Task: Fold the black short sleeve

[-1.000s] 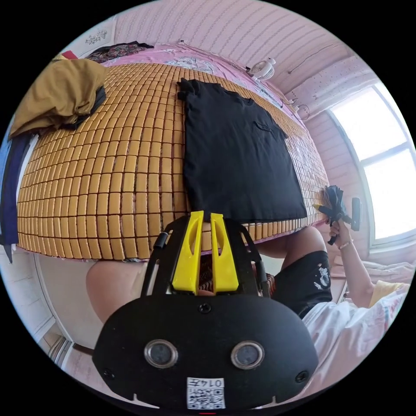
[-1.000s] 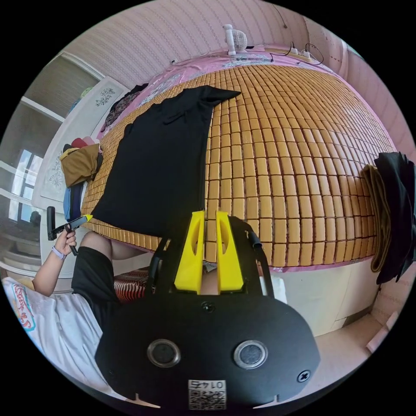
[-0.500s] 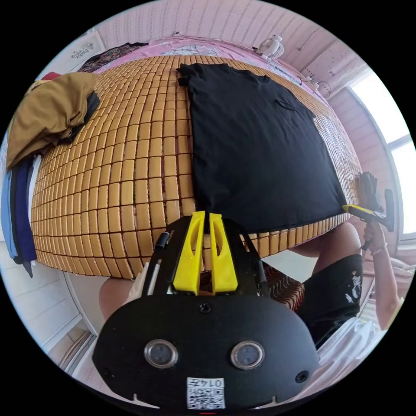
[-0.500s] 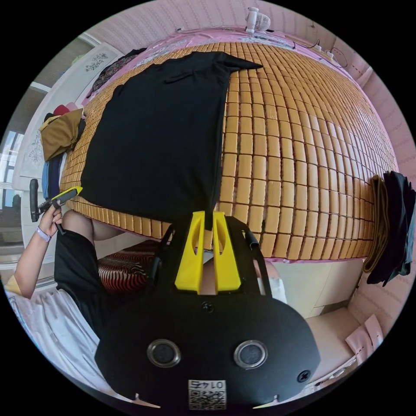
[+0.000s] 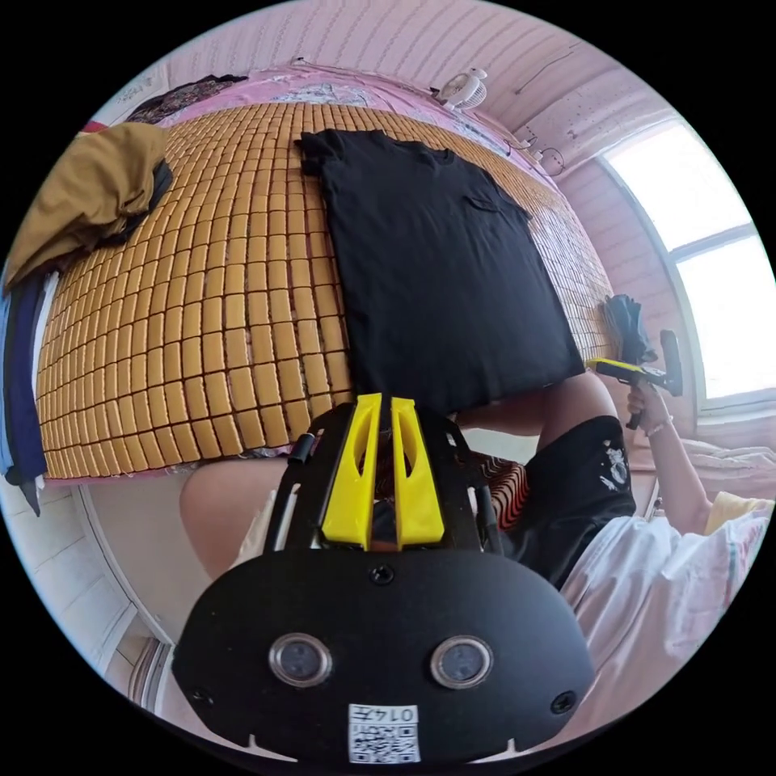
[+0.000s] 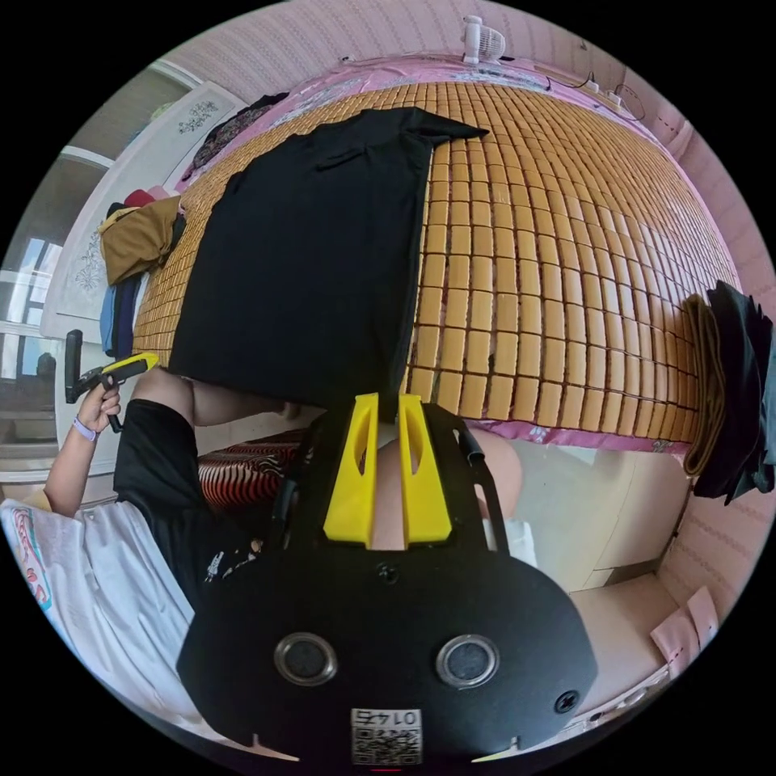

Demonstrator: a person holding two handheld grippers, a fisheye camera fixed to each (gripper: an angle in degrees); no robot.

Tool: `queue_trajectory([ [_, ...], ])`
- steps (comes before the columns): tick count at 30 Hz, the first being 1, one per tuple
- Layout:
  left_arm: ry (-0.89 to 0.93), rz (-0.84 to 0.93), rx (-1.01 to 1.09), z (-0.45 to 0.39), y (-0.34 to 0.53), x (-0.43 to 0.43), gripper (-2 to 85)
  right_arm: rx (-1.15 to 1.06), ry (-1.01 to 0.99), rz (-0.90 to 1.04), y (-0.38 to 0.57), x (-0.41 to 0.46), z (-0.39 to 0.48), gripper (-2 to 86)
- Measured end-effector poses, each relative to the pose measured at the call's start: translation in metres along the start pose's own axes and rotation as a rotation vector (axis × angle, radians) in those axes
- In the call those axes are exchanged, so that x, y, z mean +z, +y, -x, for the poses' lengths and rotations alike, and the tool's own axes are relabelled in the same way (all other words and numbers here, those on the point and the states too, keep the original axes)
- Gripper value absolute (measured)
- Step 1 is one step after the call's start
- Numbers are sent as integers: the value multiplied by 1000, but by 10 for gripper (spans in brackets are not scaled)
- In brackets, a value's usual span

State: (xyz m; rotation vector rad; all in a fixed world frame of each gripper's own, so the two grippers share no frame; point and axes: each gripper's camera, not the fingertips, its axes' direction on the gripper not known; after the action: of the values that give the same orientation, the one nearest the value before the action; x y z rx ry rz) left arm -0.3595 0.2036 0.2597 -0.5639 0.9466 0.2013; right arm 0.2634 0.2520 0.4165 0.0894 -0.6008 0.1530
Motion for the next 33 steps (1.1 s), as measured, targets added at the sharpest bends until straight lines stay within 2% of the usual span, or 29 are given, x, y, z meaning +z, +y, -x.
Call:
queue_trajectory([
  [5, 55, -117, -30, 24, -8, -20, 2, -2, -22, -89, -4, 0, 4, 38],
  [11, 76, -178, -54, 40, -39, -14, -3, -130, -93, -180, -35, 16, 35, 23],
  [18, 31, -253, -33, 58, -91, -17, -5, -363, -121, -169, -144, 61, 94, 17],
  [25, 96, -313, -183, 109, -155, -44, -3, -472, -217, -151, -244, 106, 139, 15],
  [33, 251, -316, -389, 149, -218, -77, 5, -402, -268, -65, -282, 123, 175, 19],
])
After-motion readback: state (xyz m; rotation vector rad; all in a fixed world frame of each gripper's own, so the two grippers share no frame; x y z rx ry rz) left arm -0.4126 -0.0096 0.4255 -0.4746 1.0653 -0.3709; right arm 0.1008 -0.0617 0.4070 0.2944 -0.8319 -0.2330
